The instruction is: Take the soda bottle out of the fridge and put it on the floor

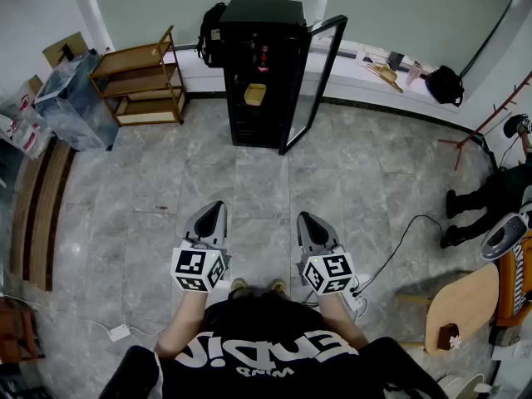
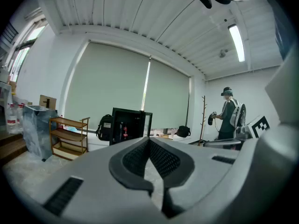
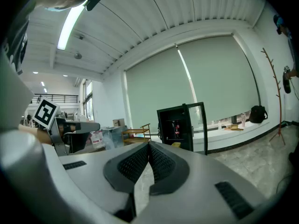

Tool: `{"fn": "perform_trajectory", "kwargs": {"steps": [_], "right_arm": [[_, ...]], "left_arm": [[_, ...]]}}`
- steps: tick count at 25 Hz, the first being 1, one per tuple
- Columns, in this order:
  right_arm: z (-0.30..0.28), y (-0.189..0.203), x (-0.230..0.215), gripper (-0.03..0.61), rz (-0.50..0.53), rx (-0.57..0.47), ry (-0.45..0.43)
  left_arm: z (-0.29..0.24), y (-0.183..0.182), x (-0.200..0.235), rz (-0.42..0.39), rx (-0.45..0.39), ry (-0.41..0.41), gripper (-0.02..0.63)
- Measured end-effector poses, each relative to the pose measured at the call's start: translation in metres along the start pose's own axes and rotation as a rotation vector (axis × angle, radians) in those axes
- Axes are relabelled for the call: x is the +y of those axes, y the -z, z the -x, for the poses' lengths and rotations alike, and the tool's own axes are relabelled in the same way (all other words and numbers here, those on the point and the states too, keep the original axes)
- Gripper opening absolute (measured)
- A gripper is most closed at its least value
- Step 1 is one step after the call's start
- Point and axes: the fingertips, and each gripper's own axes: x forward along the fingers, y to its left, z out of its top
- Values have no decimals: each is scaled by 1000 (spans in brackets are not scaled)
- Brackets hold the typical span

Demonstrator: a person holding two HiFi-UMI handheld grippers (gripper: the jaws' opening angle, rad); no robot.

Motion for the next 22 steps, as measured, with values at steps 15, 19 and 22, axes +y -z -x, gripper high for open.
{"fn": "perform_trajectory", "kwargs": {"steps": [15,19,22], "right_arm": [[-34,-2,29,23,-4,-10,22],[-44,6,36,23,3,-11,38],[-53,10,38,23,-3,-12,60]], "left_arm": [[2,6,42,-11,13,29,6],[-3,6,53,-30,10,65,6],[-11,9,59,-33,14,86,6]]}}
